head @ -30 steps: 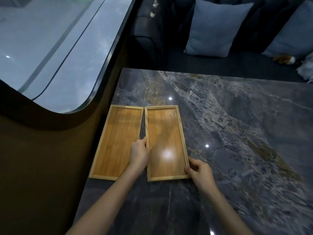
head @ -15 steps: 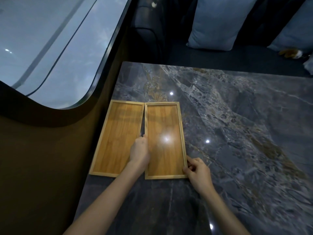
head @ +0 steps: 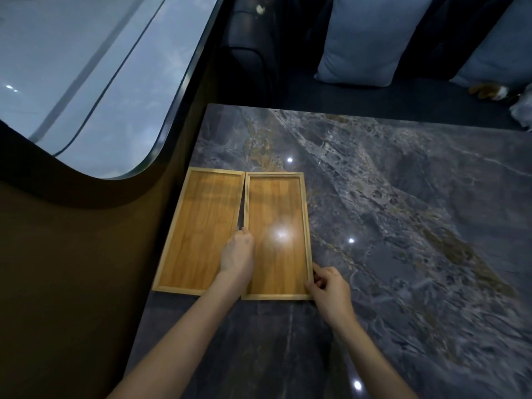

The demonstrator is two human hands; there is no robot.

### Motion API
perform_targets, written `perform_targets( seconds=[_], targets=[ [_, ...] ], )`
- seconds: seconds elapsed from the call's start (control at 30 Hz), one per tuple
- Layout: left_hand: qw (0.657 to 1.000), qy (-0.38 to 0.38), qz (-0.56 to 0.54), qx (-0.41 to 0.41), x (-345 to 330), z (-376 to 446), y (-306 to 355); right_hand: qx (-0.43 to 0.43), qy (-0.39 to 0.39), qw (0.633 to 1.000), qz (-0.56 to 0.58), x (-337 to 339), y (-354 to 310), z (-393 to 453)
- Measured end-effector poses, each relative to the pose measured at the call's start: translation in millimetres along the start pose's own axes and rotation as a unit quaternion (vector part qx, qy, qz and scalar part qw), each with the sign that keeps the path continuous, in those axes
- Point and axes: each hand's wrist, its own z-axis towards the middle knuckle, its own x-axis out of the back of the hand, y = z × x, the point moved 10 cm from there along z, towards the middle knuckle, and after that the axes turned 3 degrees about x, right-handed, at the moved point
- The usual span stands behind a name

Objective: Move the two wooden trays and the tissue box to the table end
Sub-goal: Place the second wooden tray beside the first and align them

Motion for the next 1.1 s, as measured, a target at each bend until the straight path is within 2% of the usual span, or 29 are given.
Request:
perform_targets(
  seconds=[0.13, 0.2, 0.33, 0.43, 0.53, 0.67, 1.1],
  targets=[
    [1.000, -0.004, 0.004, -0.019, 2, -13, 7, 0.002, -0.002, 1.000, -0.011, -1, -1, 0],
    [0.999, 0.000, -0.031, -0.027, 4, -24, 8, 0.004, -0.005, 1.000, -0.019, -1, -2, 0],
    [0.986, 0.074, -0.135, -0.063, 30, -53, -8, 0.005, -0.004, 1.000, -0.026, 0, -2, 0],
    [0.984, 0.106, -0.122, -0.072, 36, -74, -35, 0.013, -0.012, 0.999, -0.031, -2, -3, -1],
    [0.991, 0.073, -0.053, -0.102, 18, -92, -52, 0.022, -0.024, 0.999, -0.027, -6, -7, -4],
    [0.991, 0.013, -0.040, -0.125, -10, -107, -65, 0.032, -0.031, 0.999, -0.023, -13, -12, -9],
    [0.991, 0.033, -0.027, -0.126, -14, -107, -62, 0.029, -0.012, 0.999, -0.026, -20, -14, -13]
  ],
)
